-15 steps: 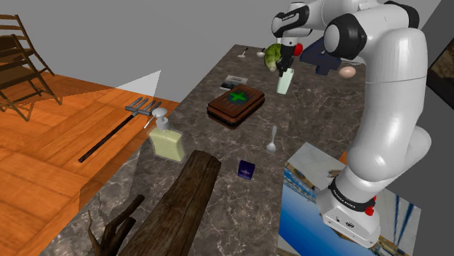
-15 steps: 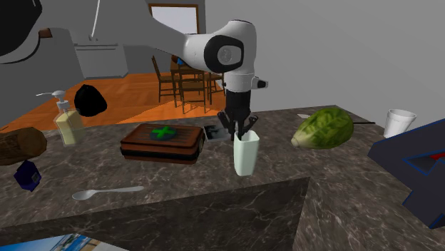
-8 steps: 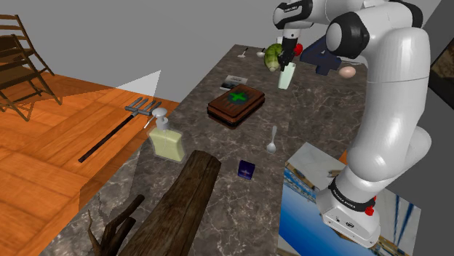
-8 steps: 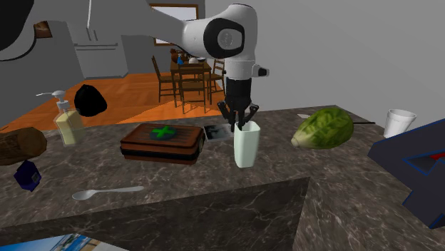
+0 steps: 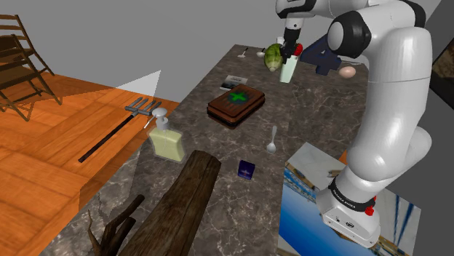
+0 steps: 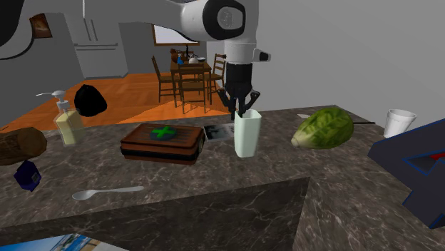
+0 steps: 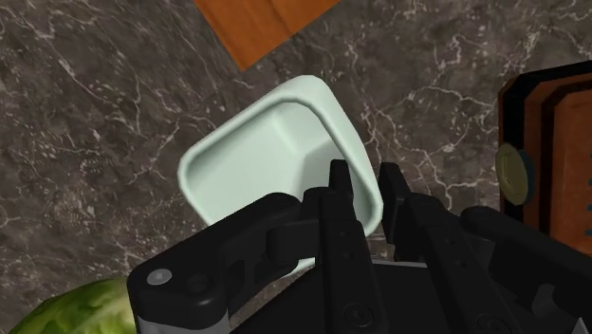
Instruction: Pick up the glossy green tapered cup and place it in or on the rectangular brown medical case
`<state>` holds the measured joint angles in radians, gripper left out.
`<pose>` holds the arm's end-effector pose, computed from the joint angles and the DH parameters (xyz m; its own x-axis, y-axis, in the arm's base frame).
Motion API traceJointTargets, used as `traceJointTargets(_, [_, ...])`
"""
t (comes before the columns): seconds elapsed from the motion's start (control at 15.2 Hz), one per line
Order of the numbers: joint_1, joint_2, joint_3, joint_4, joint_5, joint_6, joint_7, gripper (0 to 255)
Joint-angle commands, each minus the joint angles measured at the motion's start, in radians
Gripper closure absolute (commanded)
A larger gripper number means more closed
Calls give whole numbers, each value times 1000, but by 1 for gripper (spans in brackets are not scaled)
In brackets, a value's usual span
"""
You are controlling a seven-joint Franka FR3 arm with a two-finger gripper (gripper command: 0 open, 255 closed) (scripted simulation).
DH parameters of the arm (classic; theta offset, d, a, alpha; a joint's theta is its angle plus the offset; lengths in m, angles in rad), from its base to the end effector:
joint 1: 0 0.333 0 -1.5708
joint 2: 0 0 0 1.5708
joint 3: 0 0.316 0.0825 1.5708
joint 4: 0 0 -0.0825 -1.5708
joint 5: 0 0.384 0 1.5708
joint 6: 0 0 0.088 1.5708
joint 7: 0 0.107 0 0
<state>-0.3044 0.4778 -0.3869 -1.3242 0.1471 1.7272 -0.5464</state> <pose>0.5696 -0.3863 0.4723 0.9896 -0.1345 -0.0508 -0.1345 -0.9909 0.0044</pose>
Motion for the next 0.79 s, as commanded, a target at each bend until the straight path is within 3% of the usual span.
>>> traceJointTargets(0.0, [-3,3,0,33,0,-30,1,255])
traceJointTargets(0.73, [-31,33,-1,230,9,-196,3,255])
